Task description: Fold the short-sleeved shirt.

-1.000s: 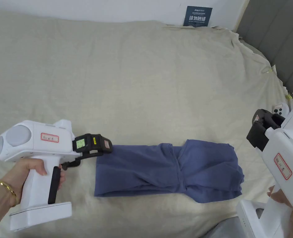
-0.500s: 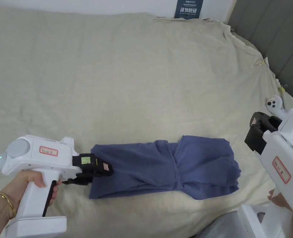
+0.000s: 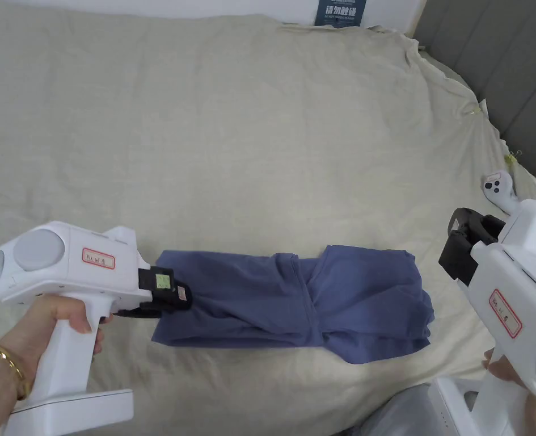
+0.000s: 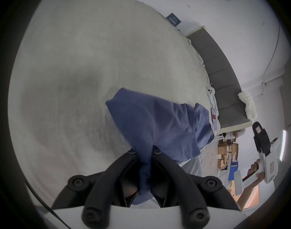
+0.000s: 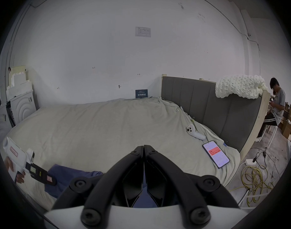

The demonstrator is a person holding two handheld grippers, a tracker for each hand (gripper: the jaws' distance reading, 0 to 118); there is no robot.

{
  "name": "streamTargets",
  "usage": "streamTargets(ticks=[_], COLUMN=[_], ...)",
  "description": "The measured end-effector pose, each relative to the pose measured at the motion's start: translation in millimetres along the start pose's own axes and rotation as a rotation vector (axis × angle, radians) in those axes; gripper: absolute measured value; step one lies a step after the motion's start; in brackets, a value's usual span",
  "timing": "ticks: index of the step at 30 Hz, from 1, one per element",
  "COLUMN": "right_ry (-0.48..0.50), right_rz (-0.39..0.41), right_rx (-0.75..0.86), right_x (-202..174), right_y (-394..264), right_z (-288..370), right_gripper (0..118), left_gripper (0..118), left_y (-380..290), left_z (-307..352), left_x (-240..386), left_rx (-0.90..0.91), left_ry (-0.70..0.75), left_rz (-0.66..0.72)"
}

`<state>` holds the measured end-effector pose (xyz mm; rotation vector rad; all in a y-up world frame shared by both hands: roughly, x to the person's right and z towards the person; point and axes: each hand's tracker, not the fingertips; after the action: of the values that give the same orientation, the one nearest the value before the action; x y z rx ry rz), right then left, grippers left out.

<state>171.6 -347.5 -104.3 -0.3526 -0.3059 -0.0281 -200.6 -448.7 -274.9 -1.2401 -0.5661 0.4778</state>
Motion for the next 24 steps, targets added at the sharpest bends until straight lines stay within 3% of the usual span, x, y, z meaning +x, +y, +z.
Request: streamTargets(ticks=[5, 8, 13, 17, 20, 24], right_ry=[0.035, 0.063, 0.113, 0.150, 0.161, 0.178], right_rz=[-0.002, -0.003, 0.012, 0.012, 0.001, -0.023], right_rx=[0.004, 0.012, 0.016, 0.020, 0.023, 0.030], right_x=[-6.2, -13.4, -32.9, -44.4, -48.5, -49.4], right_y=[2.2, 4.5, 6.7, 7.4, 7.4, 8.7], right_z=[-4.2, -6.8, -10.9, -13.4, -14.9, -9.5], right_gripper=[0, 0, 0, 0, 0, 0], left_gripper=[7, 7, 7, 7, 7, 7], left_y=[8.6, 11.9, 12.2, 6.0, 1.6, -1.7], left_z=[48.4, 85.7, 145.7, 174.3, 168.9, 145.4], left_x=[-9.3, -41.8, -74.1, -58.3, -27.9, 25.2], left_rx=[0.072, 0.105, 0.209, 0.242, 0.234, 0.177], left_ry=[0.138, 0.261, 0.581, 0.560, 0.572, 0.472], left_rz=[-0.031, 0.043, 0.046, 0.011, -0.095, -0.234])
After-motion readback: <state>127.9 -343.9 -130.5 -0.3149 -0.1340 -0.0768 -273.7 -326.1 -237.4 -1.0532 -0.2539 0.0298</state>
